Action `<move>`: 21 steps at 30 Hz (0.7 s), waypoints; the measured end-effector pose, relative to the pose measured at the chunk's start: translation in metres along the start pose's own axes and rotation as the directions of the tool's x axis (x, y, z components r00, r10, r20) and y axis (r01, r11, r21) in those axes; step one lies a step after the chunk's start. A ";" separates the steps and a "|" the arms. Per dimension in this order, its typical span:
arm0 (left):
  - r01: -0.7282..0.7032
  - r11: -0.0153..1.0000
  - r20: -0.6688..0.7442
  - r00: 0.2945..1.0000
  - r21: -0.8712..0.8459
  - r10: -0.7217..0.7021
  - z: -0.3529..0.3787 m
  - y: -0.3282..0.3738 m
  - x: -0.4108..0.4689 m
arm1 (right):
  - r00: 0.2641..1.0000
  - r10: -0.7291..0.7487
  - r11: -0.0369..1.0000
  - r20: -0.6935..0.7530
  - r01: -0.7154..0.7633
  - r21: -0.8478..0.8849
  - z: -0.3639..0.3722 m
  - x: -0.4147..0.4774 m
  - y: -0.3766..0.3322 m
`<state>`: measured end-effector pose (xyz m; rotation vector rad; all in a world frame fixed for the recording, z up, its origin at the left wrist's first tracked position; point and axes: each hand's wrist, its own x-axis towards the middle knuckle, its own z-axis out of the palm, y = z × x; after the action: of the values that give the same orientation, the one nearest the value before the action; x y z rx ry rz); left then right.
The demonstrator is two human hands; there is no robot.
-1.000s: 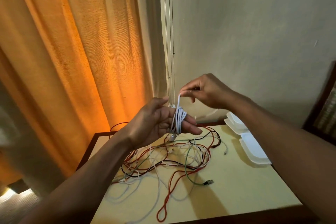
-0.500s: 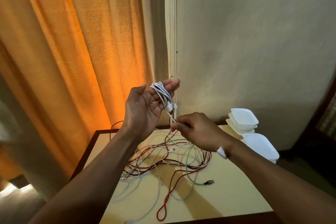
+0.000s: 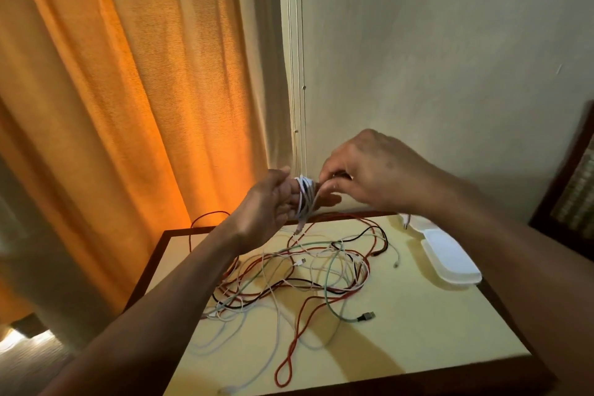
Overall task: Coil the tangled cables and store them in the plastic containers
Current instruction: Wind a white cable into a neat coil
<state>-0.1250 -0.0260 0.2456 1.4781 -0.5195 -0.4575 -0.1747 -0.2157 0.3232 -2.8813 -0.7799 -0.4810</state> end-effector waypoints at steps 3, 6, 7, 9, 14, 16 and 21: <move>0.038 0.998 0.083 0.996 0.055 -0.043 0.004 0.007 -0.001 | 0.998 -0.055 0.994 -0.025 0.057 0.096 -0.007 0.012 0.014; 0.039 0.994 0.191 0.980 0.107 -0.059 0.001 0.014 -0.004 | 0.997 -0.059 0.961 -0.052 0.071 0.268 -0.001 0.017 0.026; 0.040 0.993 0.225 0.972 0.115 -0.066 0.000 0.015 -0.006 | 0.998 -0.042 0.937 -0.054 0.058 0.344 0.002 0.018 0.029; 0.047 0.991 0.281 0.956 0.122 -0.080 -0.001 0.017 -0.010 | 1.000 0.001 0.864 -0.010 0.004 0.504 0.011 0.017 0.034; 0.068 0.986 0.340 0.933 0.150 -0.117 -0.006 0.018 -0.012 | 0.983 -0.029 0.735 0.181 -0.102 0.670 0.031 0.012 0.035; 0.090 0.984 0.331 0.934 0.156 -0.138 -0.007 0.020 -0.012 | 0.980 -0.024 0.716 0.198 -0.121 0.687 0.036 0.009 0.033; 0.118 0.977 0.188 0.970 0.178 -0.151 -0.004 0.017 -0.006 | 0.994 0.078 0.713 0.074 -0.108 0.693 0.053 0.001 0.033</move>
<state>-0.1283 -0.0188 0.2618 1.6428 -0.6305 -0.6900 -0.1429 -0.2340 0.2728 -2.1966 -0.6312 -0.0725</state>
